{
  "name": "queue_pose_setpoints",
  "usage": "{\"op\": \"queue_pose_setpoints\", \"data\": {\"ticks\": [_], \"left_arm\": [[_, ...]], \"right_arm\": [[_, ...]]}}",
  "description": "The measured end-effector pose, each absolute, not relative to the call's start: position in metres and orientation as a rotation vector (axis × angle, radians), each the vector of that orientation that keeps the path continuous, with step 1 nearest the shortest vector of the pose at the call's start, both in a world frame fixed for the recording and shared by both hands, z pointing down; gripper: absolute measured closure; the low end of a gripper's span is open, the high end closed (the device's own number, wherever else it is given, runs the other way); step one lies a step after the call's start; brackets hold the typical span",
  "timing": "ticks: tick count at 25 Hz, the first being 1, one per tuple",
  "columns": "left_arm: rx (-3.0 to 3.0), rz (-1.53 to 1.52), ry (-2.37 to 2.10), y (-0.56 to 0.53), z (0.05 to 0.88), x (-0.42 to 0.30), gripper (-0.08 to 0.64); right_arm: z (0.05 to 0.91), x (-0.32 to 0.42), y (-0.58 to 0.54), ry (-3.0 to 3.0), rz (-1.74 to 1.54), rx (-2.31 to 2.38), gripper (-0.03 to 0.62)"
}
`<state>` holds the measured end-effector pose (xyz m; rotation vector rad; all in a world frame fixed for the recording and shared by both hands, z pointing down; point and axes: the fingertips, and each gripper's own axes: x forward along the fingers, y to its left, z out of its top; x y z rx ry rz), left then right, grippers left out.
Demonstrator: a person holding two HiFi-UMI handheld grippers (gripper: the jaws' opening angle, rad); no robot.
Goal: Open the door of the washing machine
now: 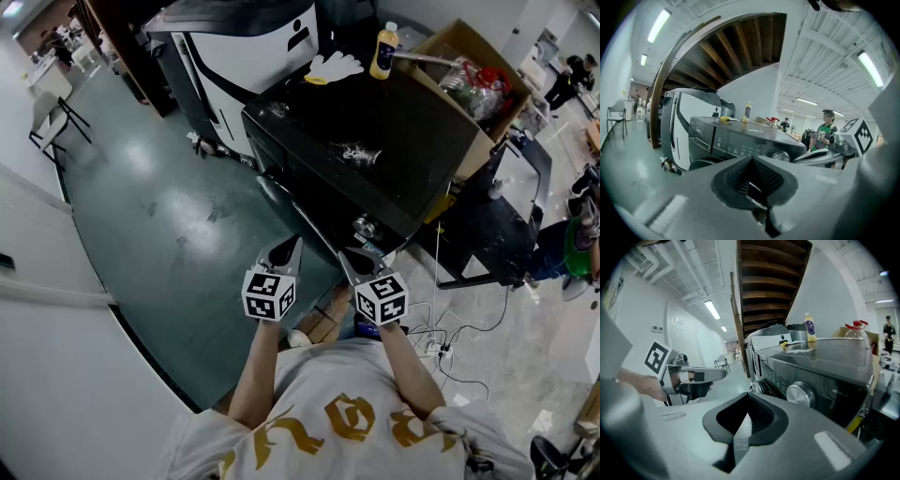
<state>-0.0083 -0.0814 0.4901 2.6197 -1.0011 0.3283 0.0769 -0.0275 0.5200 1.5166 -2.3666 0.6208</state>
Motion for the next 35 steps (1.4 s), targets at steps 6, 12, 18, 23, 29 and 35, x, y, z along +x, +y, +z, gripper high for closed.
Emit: {"op": "queue_pose_setpoints", "data": {"ticks": [6, 12, 18, 23, 29, 35], "left_arm": [[2.604, 0.322, -1.039, -0.082, 0.494, -0.010, 0.560], [2.594, 0.315, -1.038, -0.083, 0.495, -0.010, 0.560], [2.505, 0.310, -1.067, -0.090, 0.507, -0.013, 0.490], [2.480, 0.340, -1.031, -0.091, 0.519, -0.005, 0.472], [2.437, 0.415, -0.994, -0.103, 0.545, 0.014, 0.468], [2.383, 0.495, -0.979, -0.117, 0.577, 0.036, 0.467]], "right_arm": [[0.522, 0.078, -0.025, -2.366, 0.618, 1.509, 0.572], [0.524, 0.081, -0.026, -2.353, 0.626, 1.543, 0.571], [0.519, 0.079, -0.025, -2.375, 0.623, 1.525, 0.531], [0.512, 0.084, -0.027, -2.390, 0.614, 1.541, 0.494], [0.525, 0.096, -0.024, -2.351, 0.640, 1.517, 0.484], [0.536, 0.108, -0.024, -2.331, 0.667, 1.492, 0.479]]}}
